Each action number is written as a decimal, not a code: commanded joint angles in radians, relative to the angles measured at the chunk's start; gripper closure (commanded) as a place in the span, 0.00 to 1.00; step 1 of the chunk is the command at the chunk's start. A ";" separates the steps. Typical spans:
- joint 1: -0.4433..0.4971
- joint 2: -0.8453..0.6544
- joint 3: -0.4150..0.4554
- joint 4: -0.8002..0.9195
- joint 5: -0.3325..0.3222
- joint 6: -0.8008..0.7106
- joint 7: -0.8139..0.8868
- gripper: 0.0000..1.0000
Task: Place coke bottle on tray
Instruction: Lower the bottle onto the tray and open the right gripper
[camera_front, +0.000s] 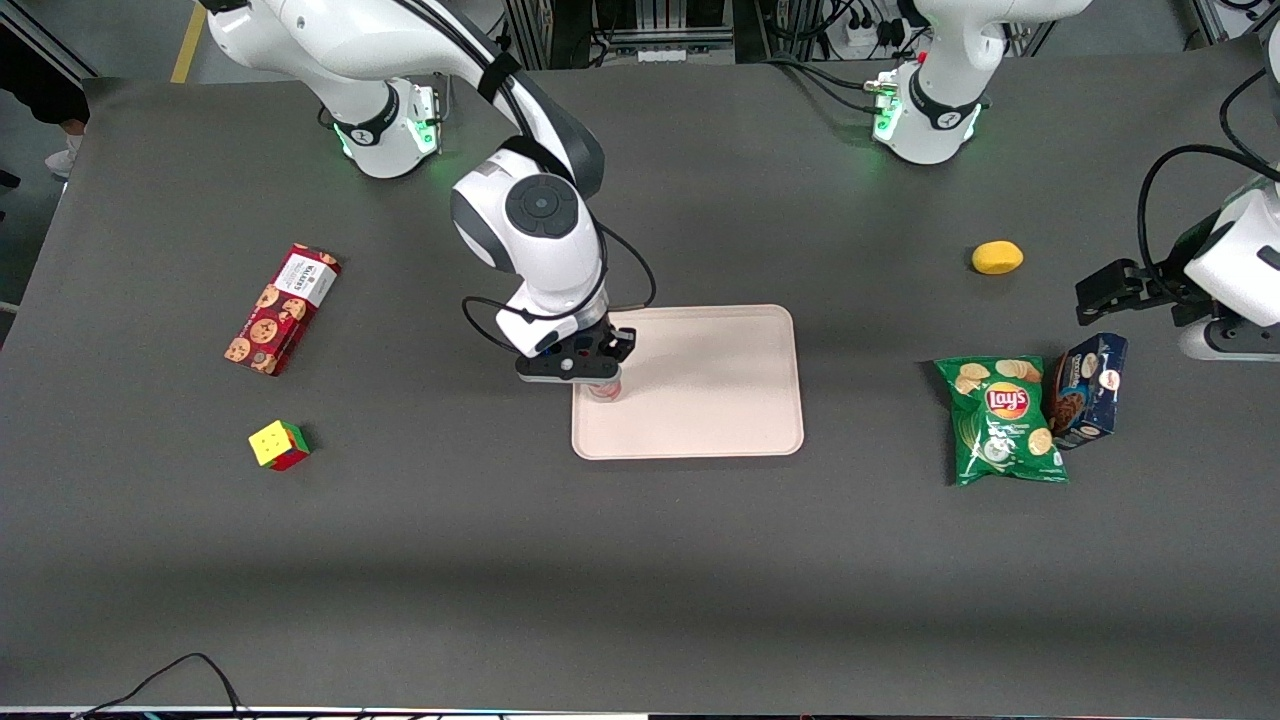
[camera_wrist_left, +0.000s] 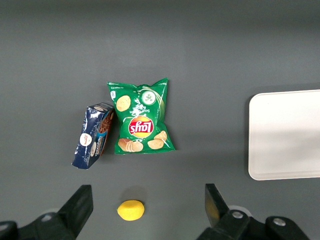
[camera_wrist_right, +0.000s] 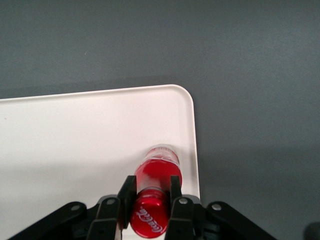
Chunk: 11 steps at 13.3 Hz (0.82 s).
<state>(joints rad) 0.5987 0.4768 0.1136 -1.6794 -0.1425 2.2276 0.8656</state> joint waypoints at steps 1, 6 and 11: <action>0.006 0.028 -0.008 0.030 -0.026 0.012 0.023 1.00; -0.004 0.029 -0.011 0.032 -0.015 0.014 0.032 0.01; -0.004 0.034 -0.011 0.032 -0.017 0.014 0.032 0.00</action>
<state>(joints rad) 0.5922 0.4963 0.1028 -1.6728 -0.1429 2.2390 0.8674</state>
